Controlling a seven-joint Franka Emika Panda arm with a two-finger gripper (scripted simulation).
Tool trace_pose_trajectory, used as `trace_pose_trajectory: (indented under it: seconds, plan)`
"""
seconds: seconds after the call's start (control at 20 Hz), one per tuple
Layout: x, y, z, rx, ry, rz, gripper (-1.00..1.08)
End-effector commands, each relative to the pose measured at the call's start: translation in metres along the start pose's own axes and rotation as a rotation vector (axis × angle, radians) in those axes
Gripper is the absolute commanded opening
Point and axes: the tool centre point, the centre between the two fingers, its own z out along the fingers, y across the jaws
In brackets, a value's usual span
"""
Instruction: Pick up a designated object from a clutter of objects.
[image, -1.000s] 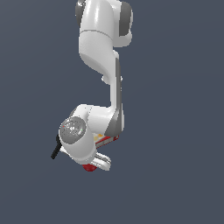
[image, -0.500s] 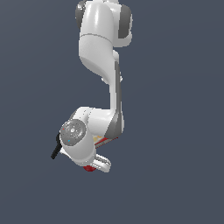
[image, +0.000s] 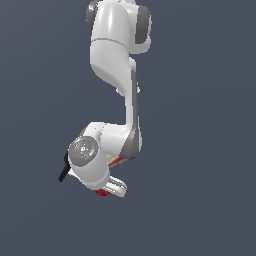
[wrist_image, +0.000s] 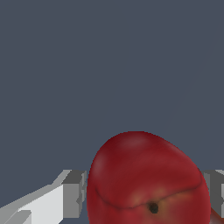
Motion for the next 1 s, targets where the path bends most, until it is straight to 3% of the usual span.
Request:
trace_pose_trajectory:
  seconds: [0.0, 0.5, 0.95]
  plan:
    - [-0.001, -0.001, 0.000, 0.000, -0.001, 0.000, -1.00]
    - [-0.021, -0.010, -0.018, 0.000, -0.002, 0.000, -1.00]
    - [-0.067, -0.031, -0.059, 0.000, -0.005, -0.001, -1.00]
